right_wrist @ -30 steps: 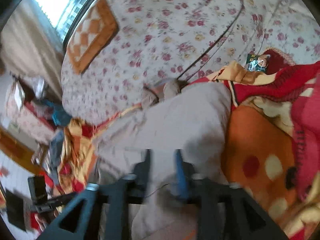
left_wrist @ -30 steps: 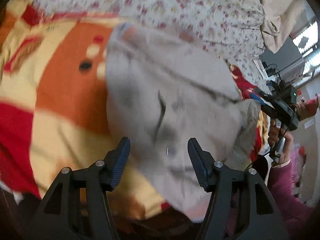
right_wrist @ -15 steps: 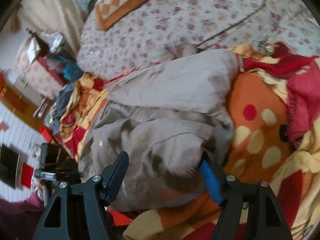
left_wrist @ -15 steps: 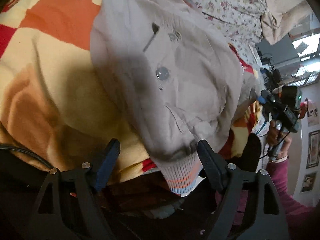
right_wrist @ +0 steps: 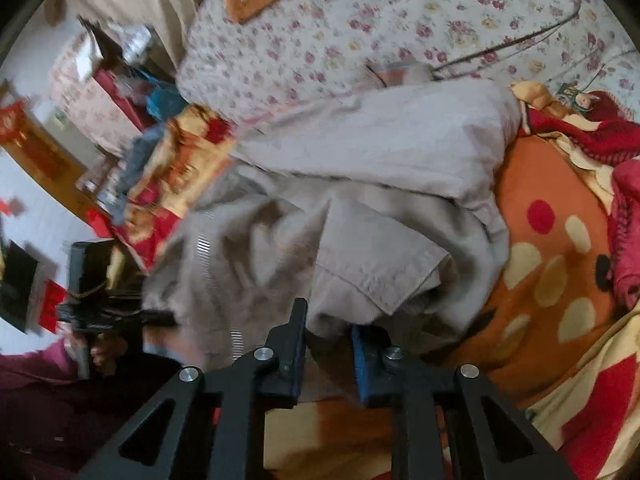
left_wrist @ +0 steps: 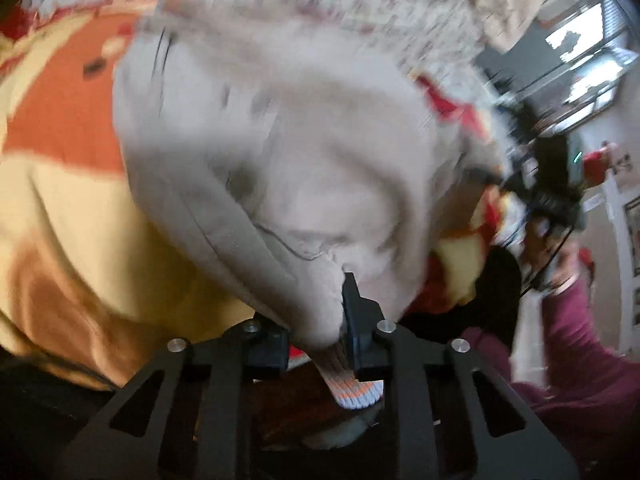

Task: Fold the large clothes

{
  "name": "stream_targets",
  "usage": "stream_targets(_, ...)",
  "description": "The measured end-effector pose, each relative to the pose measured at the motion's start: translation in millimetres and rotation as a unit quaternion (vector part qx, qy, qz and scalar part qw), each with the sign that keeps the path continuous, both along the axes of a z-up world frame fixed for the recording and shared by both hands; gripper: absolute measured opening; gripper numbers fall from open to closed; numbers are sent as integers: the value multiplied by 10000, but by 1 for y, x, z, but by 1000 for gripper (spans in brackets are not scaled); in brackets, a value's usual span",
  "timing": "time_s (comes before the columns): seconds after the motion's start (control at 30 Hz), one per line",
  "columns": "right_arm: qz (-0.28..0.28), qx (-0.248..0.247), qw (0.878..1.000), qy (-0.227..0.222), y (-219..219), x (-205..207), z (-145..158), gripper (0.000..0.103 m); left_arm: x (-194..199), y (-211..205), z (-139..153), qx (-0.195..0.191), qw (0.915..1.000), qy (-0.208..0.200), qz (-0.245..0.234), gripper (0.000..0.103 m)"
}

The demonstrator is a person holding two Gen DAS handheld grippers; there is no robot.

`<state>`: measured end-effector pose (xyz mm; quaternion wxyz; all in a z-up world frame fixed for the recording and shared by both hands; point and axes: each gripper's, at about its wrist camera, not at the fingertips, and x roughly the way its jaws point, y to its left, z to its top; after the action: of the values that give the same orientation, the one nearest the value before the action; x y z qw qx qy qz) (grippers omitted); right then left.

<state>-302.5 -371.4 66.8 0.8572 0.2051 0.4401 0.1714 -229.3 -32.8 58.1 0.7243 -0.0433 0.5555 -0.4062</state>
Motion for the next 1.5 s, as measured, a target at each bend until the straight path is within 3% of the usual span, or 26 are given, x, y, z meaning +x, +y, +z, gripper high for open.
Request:
stream_targets(0.2, -114, 985, 9913, -864, -10, 0, 48, 13, 71, 6, 71, -748, 9937, -614, 566, 17)
stream_targets(0.37, -1221, 1443, 9755, -1125, -48, 29, 55, 13, 150, -9, 89, -765, 9857, -985, 1136, 16)
stream_targets(0.5, -2119, 1610, 9602, -851, -87, 72, 39, 13, 217, -29, 78, -635, 9806, -960, 1584, 16)
stream_targets(0.67, -2590, 1440, 9540, -441, -120, 131, 14, 13, 288, -56, 35, -263, 9754, -758, 2051, 17)
stream_targets(0.73, -2689, 1032, 9570, -351, -126, 155, 8, 26, 309, -60, 15, -199, 9758, -442, 2130, 20)
stream_targets(0.77, -2787, 774, 9568, -298, -128, 162, 8, 55, 316, -59, 9, -180, 9757, -281, 2164, 28)
stream_targets(0.8, -2974, 549, 9527, -296, -132, 163, 10, 71, 317, -58, 8, -209, 9752, -218, 2193, 42)
stream_targets(0.83, -3121, 502, 9479, -396, -135, 158, 14, 71, 317, -53, 10, -262, 9742, -232, 2228, 52)
stream_targets(0.87, -3125, 624, 9461, -576, -137, 150, 21, 71, 315, -48, 15, -330, 9735, -313, 2243, 72)
stream_targets(0.9, -2971, 730, 9499, -646, -136, 144, 25, 71, 312, -41, 22, -435, 9726, -443, 2239, 79)
stream_targets(0.97, -2579, 513, 9624, -674, -125, 136, 36, 71, 303, -36, 34, -495, 9728, -631, 2175, 80)
stream_targets(1.1, -1843, -690, 9792, -491, -78, 145, 33, 71, 281, -41, 42, -259, 9761, -986, 1920, 80)
stream_targets(1.2, -1580, -1135, 9807, -178, -54, 169, 9, 71, 271, -58, 27, 267, 9794, -1041, 1711, 80)
stream_targets(1.3, -1430, -1126, 9833, 60, -36, 197, -8, 72, 266, -75, 7, 704, 9799, -1046, 1548, 80)
stream_targets(1.37, -1345, -1348, 9809, 385, -26, 219, -24, 73, 265, -89, -10, 1314, 9696, -1355, 1555, 80)
stream_targets(1.43, -1446, -1724, 9726, 592, -19, 235, -41, 57, 268, -100, -22, 1684, 9582, -1590, 1679, 80)
stream_targets(1.47, -1517, -1838, 9693, 596, -18, 241, -48, 35, 270, -105, -26, 1755, 9538, -1691, 1754, 80)
stream_targets(1.5, -1625, -1921, 9661, 580, -19, 244, -52, 22, 274, -109, -28, 1780, 9505, -1771, 1831, 80)
